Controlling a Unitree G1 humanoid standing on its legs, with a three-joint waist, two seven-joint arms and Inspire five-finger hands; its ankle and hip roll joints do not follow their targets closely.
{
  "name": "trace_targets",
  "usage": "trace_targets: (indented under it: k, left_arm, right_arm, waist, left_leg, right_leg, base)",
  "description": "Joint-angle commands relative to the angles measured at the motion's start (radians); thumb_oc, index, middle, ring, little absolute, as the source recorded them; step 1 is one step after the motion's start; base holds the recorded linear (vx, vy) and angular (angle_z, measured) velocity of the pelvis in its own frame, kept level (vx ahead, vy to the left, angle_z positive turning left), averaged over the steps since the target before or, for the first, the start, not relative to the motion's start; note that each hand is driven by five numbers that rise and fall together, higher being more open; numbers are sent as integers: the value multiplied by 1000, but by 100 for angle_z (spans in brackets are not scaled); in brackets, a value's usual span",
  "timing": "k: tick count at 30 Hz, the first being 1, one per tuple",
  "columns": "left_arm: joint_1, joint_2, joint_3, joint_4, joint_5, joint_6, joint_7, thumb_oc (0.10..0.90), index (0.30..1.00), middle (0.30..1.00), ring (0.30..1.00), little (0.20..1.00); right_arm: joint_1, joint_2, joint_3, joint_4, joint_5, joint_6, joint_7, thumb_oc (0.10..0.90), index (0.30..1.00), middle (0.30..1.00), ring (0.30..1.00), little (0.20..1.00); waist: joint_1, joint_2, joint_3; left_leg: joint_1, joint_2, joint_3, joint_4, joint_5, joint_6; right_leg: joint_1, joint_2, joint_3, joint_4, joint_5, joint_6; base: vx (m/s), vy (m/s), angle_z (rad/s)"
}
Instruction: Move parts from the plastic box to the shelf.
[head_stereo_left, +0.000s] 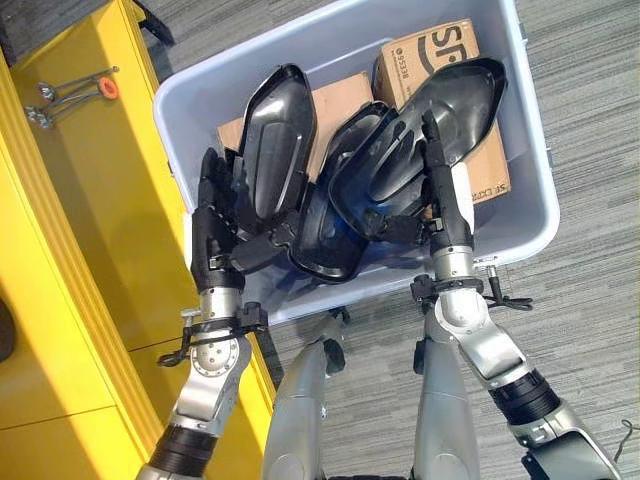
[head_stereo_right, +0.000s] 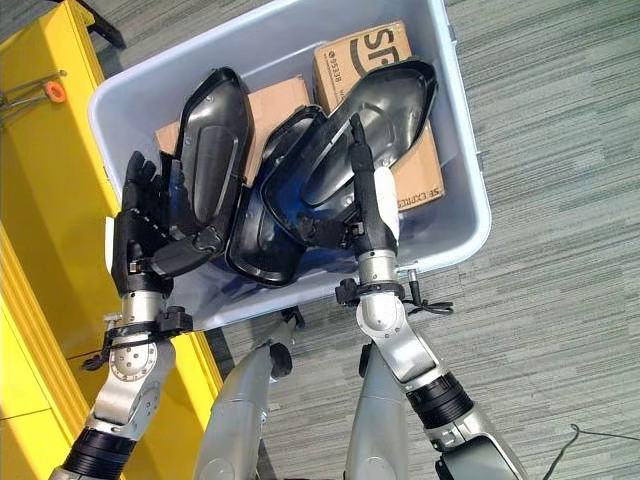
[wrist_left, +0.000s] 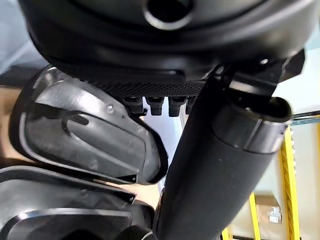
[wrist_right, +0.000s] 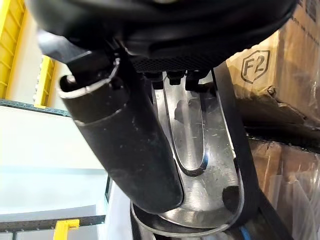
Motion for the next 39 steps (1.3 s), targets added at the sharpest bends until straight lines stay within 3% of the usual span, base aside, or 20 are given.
trace_targets:
  k: [1, 2, 6, 12, 13, 14, 17, 19, 23, 30, 33, 38, 39]
  left_arm:
    - [6, 22, 71, -150, 6, -93, 11, 900, 1000, 1000, 1000, 1000]
    - [2, 31, 75, -153, -3, -84, -2, 900, 1000, 1000, 1000, 1000]
    - [1, 51, 88, -163, -23, -58, -35, 900, 1000, 1000, 1000, 1000]
    - [12, 72, 103, -165, -43, -47, -92, 900, 1000, 1000, 1000, 1000]
    - [12, 72, 104, -165, -42, -46, -96, 900, 1000, 1000, 1000, 1000]
    - [15, 77, 105, -167, -40, -48, -104, 900, 1000, 1000, 1000, 1000]
    - [23, 87, 107, -166, -27, -71, -100, 900, 1000, 1000, 1000, 1000]
    - [19, 94, 107, -165, -48, -84, -94, 900, 1000, 1000, 1000, 1000]
    - [-15, 112, 103, -156, -66, -82, -115, 900, 1000, 1000, 1000, 1000]
    - [-20, 128, 74, -146, -102, -98, -135, 900, 1000, 1000, 1000, 1000]
    - [-5, 147, 70, -130, -119, -117, -155, 900, 1000, 1000, 1000, 1000]
    - [22, 172, 64, -116, -138, -146, -190, 900, 1000, 1000, 1000, 1000]
    - [43, 191, 67, -115, -156, -170, -205, 900, 1000, 1000, 1000, 1000]
  right_arm:
    - [-12, -13, -36, -109, -149, 35, -9, 900, 1000, 1000, 1000, 1000]
    - [-42, -45, -46, -104, -236, 70, 9, 900, 1000, 1000, 1000, 1000]
    - [-110, -122, -75, -89, -363, 149, 82, 900, 1000, 1000, 1000, 1000]
    - [-176, -225, -102, -38, -365, 218, 137, 900, 1000, 1000, 1000, 1000]
    - [-178, -231, -105, -35, -358, 222, 133, 900, 1000, 1000, 1000, 1000]
    - [-185, -252, -118, -6, -264, 227, 99, 900, 1000, 1000, 1000, 1000]
    - [-202, -267, -148, 44, -199, 191, 22, 900, 1000, 1000, 1000, 1000]
    - [-236, -274, -171, 76, -162, 155, 3, 900, 1000, 1000, 1000, 1000]
    - [-370, -293, -188, 170, -158, 160, 18, 900, 1000, 1000, 1000, 1000]
    - [-583, -416, -78, 342, -248, 168, 82, 900, 1000, 1000, 1000, 1000]
    - [-654, -479, 12, 398, -398, 148, 133, 900, 1000, 1000, 1000, 1000]
    - [-742, -568, 156, 456, -483, 138, 64, 900, 1000, 1000, 1000, 1000]
    - [-794, -598, 204, 485, -383, 92, -2, 900, 1000, 1000, 1000, 1000]
  waist:
    - [7, 25, -12]
    - [12, 23, -12]
    - [30, 19, -12]
    - [48, 10, -12]
    - [49, 9, -12]
    - [53, 7, -12]
    - [58, 8, -12]
    - [65, 14, -12]
    - [85, 19, -12]
    - [127, 26, -12]
    - [140, 22, -12]
    - [152, 13, -12]
    - [155, 11, -12]
  left_leg:
    - [29, -86, -61, 50, -167, 3]
    - [22, -85, -66, 53, -166, 4]
    - [9, -87, -80, 65, -166, 6]
    - [-1, -80, -93, 90, -172, 10]
    - [-3, -80, -94, 92, -173, 10]
    - [-6, -79, -99, 98, -174, 11]
    - [-3, -79, -103, 97, -173, 11]
    - [0, -82, -109, 96, -174, 14]
    - [1, -86, -122, 105, -176, 15]
    - [-11, -93, -157, 115, -168, 11]
    - [-14, -91, -167, 118, -163, 10]
    - [-11, -86, -174, 107, -151, 9]
    - [-3, -84, -179, 97, -146, 7]
  right_leg:
    - [-38, -3, -111, 121, -119, 12]
    - [-42, 0, -119, 129, -125, 11]
    - [-49, 6, -133, 151, -135, 10]
    - [-55, 4, -154, 184, -148, 9]
    - [-56, 4, -154, 186, -149, 9]
    - [-56, 4, -158, 190, -152, 8]
    - [-54, 8, -163, 192, -155, 7]
    - [-54, 11, -166, 199, -162, 4]
    - [-47, 18, -173, 215, -179, -5]
    - [-47, 21, -201, 255, -211, -21]
    - [-45, 20, -215, 268, -218, -21]
    - [-37, 23, -225, 267, -217, -20]
    - [-26, 28, -229, 260, -217, -19]
  base:
    - [25, -76, -2]
    - [19, -83, 0]
    - [14, -89, 4]
    - [16, -76, 5]
    - [26, -96, 7]
    - [15, -71, 8]
    - [8, -34, 3]
    - [0, 0, 0]
    - [0, 0, 0]
    - [10, -25, 2]
    - [16, -55, 2]
    - [4, -58, 0]
    - [-15, -53, 1]
